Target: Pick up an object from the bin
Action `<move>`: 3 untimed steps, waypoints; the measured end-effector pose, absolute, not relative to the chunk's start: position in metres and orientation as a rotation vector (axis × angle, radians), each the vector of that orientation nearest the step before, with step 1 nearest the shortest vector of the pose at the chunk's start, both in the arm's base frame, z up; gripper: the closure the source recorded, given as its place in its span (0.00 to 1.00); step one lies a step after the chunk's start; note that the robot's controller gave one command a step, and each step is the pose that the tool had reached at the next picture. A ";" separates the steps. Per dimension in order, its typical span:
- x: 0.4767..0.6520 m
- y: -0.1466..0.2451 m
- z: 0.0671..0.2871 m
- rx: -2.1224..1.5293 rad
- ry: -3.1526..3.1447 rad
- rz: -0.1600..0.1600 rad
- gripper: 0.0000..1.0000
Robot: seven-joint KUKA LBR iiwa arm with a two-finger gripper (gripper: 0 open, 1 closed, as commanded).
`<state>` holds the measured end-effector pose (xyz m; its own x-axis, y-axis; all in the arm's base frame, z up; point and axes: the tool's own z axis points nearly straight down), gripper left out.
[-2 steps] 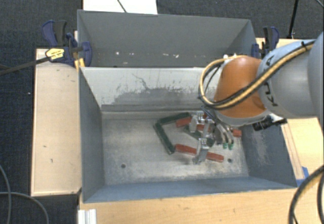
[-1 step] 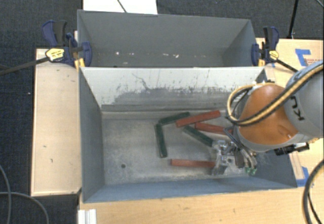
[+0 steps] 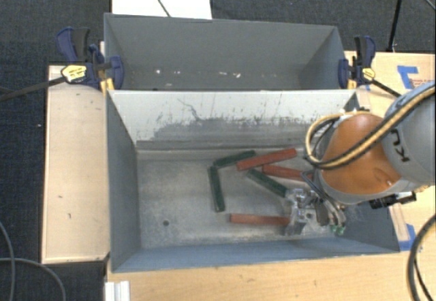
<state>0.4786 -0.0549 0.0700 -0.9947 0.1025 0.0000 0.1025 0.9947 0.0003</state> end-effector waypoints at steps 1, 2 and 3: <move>0.521 -0.100 0.136 0.579 3.087 0.000 1.00; 0.521 -0.100 0.136 0.577 3.087 0.000 1.00; 0.511 -0.079 0.258 0.602 3.081 0.001 1.00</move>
Offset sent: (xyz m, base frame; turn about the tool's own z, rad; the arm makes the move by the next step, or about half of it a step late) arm 0.0000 0.0000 0.0000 0.0000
